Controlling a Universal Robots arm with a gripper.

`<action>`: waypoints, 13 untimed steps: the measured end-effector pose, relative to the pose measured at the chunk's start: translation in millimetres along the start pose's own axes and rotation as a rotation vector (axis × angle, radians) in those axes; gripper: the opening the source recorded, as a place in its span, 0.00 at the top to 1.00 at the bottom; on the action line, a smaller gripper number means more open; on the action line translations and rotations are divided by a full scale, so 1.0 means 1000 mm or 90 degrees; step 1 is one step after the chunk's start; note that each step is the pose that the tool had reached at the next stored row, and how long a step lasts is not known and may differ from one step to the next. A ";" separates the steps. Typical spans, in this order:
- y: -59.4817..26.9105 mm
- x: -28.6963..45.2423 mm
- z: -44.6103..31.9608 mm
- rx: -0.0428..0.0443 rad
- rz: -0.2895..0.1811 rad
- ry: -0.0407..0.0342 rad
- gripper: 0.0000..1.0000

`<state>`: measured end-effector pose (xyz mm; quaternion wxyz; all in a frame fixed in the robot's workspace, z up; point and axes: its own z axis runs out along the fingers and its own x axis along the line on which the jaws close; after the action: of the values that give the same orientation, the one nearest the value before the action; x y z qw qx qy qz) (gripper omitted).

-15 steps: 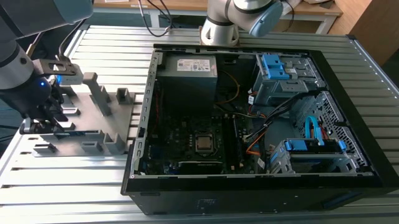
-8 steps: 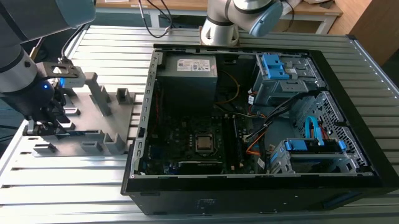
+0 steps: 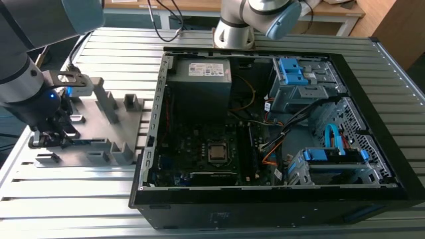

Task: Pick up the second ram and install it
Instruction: 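Pick up the second ram and move it above second insertion slot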

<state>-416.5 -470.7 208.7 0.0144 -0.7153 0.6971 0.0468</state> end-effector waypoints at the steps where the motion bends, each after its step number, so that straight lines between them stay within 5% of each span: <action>1: -0.0002 0.0001 0.0013 0.0000 0.000 0.0000 0.65; 13: -0.0078 0.0012 0.0114 -0.0004 -0.003 0.0001 0.65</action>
<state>-409.2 -470.7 196.9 0.0143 -0.7170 0.6954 0.0469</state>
